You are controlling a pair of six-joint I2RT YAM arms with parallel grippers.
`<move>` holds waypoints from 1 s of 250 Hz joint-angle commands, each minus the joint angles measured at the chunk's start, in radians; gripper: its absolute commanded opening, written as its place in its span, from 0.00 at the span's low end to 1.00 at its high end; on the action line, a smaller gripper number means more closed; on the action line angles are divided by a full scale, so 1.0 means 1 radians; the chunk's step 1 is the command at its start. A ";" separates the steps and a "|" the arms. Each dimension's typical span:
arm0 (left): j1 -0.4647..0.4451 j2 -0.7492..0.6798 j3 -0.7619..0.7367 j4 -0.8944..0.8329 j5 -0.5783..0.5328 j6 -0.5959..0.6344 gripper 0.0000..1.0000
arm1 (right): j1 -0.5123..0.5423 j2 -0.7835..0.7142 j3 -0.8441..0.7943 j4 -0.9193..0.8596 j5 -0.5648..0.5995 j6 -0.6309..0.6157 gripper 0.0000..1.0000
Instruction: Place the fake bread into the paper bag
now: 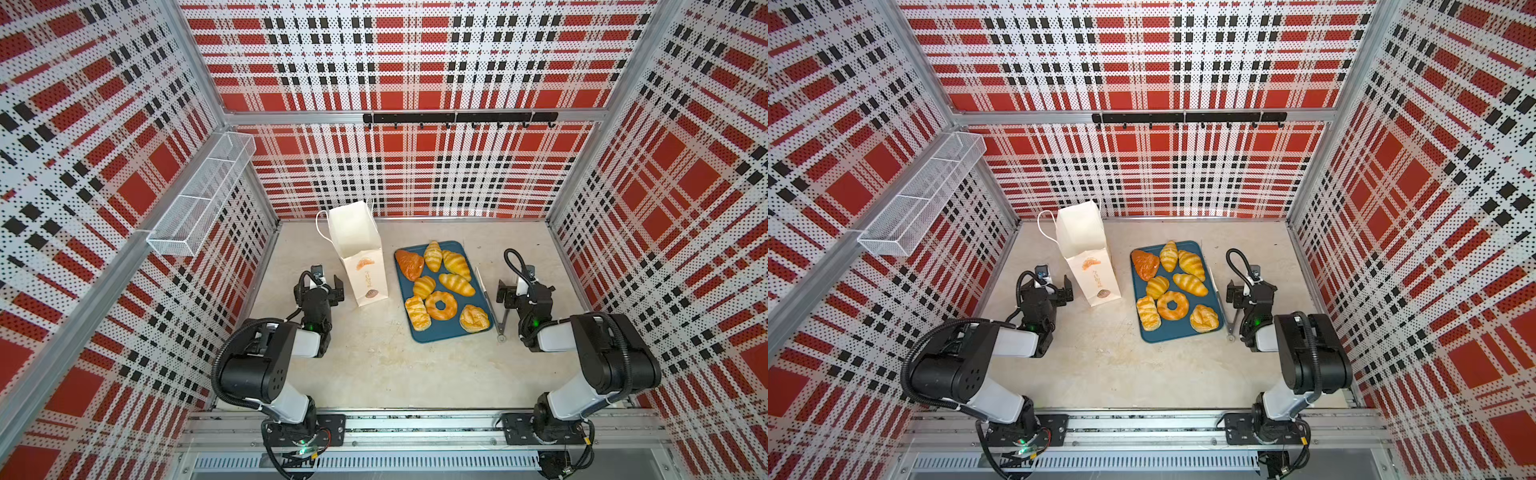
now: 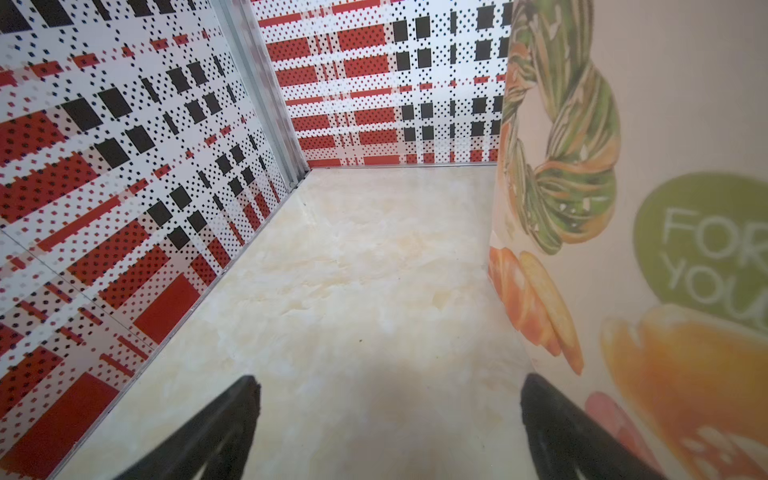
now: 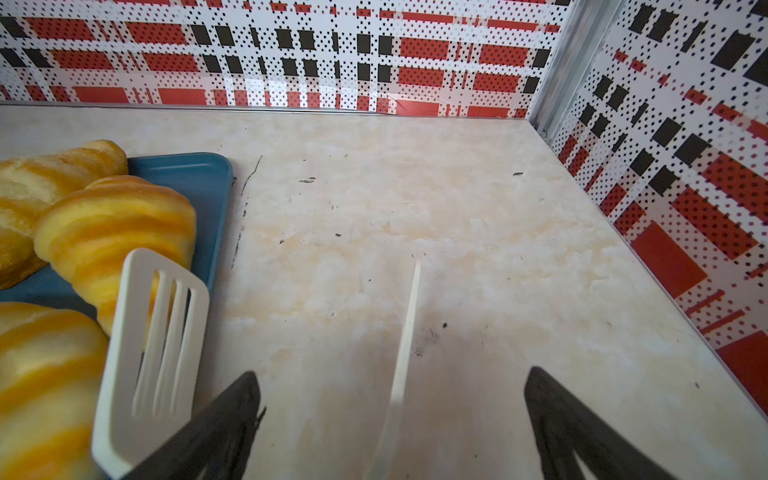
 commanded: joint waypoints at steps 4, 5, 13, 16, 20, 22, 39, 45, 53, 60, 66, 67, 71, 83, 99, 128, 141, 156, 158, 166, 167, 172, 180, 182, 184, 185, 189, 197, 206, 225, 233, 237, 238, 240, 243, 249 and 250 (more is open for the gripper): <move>-0.006 0.008 0.006 0.034 -0.003 0.004 1.00 | -0.003 -0.018 0.011 0.050 -0.001 0.000 1.00; -0.006 0.009 0.006 0.033 -0.003 0.004 0.99 | -0.003 -0.017 0.010 0.050 -0.001 0.000 1.00; -0.005 0.009 0.005 0.034 -0.003 0.004 0.99 | -0.004 -0.017 0.010 0.049 -0.002 0.001 1.00; -0.006 0.008 0.005 0.033 -0.002 0.004 0.99 | -0.004 -0.017 0.010 0.050 -0.001 0.000 1.00; -0.006 0.007 0.005 0.034 -0.002 0.003 0.99 | -0.003 -0.017 0.010 0.051 -0.001 0.000 1.00; -0.006 0.008 0.005 0.034 -0.003 0.003 1.00 | -0.003 -0.017 0.010 0.052 -0.001 0.000 1.00; -0.006 0.008 0.006 0.033 -0.003 0.004 0.99 | -0.003 -0.017 0.010 0.053 -0.001 0.000 1.00; -0.005 0.008 0.006 0.034 -0.003 0.003 1.00 | -0.004 -0.018 0.008 0.053 -0.001 0.000 1.00; -0.006 0.008 0.006 0.034 -0.003 0.004 1.00 | -0.003 -0.018 0.009 0.055 -0.001 0.000 1.00; -0.006 0.008 0.006 0.034 -0.002 0.004 0.99 | -0.004 -0.018 0.008 0.054 -0.003 0.000 1.00; -0.006 0.007 0.005 0.034 -0.002 0.004 0.99 | -0.002 -0.019 0.009 0.055 -0.001 0.000 1.00; -0.006 0.007 0.005 0.034 -0.002 0.004 0.99 | -0.002 -0.018 0.009 0.055 -0.001 0.000 1.00; -0.005 0.009 0.006 0.033 -0.003 0.004 0.99 | -0.003 -0.019 0.009 0.055 -0.001 0.000 1.00; -0.005 0.007 0.006 0.033 -0.002 0.004 0.99 | -0.004 -0.017 0.009 0.056 -0.001 0.001 1.00; -0.006 0.008 0.005 0.034 -0.001 0.004 0.99 | -0.004 -0.018 0.009 0.054 -0.001 0.000 1.00; 0.002 0.009 0.012 0.024 0.012 0.001 0.99 | -0.003 -0.017 0.009 0.053 -0.001 0.000 1.00; 0.016 0.002 0.015 0.002 0.036 -0.011 0.99 | -0.004 -0.017 0.010 0.053 -0.001 0.000 1.00; 0.015 0.004 0.016 0.005 0.034 -0.012 0.99 | -0.003 -0.017 0.010 0.053 -0.001 -0.001 1.00; 0.016 0.004 0.016 0.003 0.035 -0.012 0.99 | -0.003 -0.017 0.010 0.053 -0.001 0.000 1.00; 0.016 0.006 0.019 0.002 0.036 -0.012 0.99 | -0.003 -0.018 0.011 0.053 -0.001 0.000 1.00; 0.017 0.006 0.019 0.002 0.037 -0.012 1.00 | -0.003 -0.017 0.011 0.053 -0.002 0.000 1.00; 0.019 0.006 0.019 0.001 0.039 -0.013 0.99 | -0.004 -0.017 0.009 0.052 -0.001 0.000 1.00; 0.021 0.004 0.020 -0.003 0.045 -0.017 0.99 | -0.003 -0.018 0.009 0.052 -0.001 0.000 1.00; 0.023 0.005 0.021 -0.005 0.045 -0.017 0.99 | -0.003 -0.017 0.010 0.052 -0.001 0.000 1.00; 0.023 0.005 0.021 -0.005 0.048 -0.017 0.99 | -0.003 -0.018 0.010 0.052 -0.001 -0.001 1.00; 0.023 0.004 0.021 -0.006 0.048 -0.017 0.99 | -0.003 -0.017 0.009 0.052 -0.001 0.000 1.00; 0.024 0.005 0.022 -0.007 0.052 -0.018 0.99 | -0.003 -0.017 0.009 0.052 -0.002 0.000 1.00; 0.030 0.004 0.023 -0.011 0.060 -0.022 0.99 | -0.003 -0.018 0.010 0.051 -0.002 0.000 1.00; 0.031 0.003 0.024 -0.016 0.064 -0.023 0.99 | -0.004 -0.017 0.009 0.052 -0.002 0.000 1.00; 0.032 0.001 0.024 -0.014 0.065 -0.024 0.99 | -0.003 -0.018 0.011 0.052 -0.004 0.001 1.00; 0.032 0.001 0.024 -0.015 0.065 -0.024 0.99 | -0.004 -0.019 0.010 0.054 -0.007 0.000 1.00; 0.031 0.001 0.024 -0.016 0.066 -0.024 0.99 | -0.004 -0.019 0.009 0.053 -0.007 0.000 1.00; 0.032 0.001 0.024 -0.015 0.066 -0.024 0.99 | -0.004 -0.019 0.009 0.053 -0.008 0.000 1.00; 0.032 0.001 0.024 -0.015 0.066 -0.023 0.99 | -0.004 -0.018 0.009 0.053 -0.008 0.000 1.00; 0.032 0.002 0.024 -0.015 0.065 -0.025 0.99 | -0.004 -0.019 0.010 0.053 -0.007 0.002 1.00; 0.032 0.001 0.022 -0.015 0.065 -0.024 0.99 | -0.004 -0.019 0.009 0.053 -0.007 0.001 1.00; 0.031 0.001 0.023 -0.015 0.066 -0.025 0.99 | -0.004 -0.019 0.008 0.054 -0.007 0.001 1.00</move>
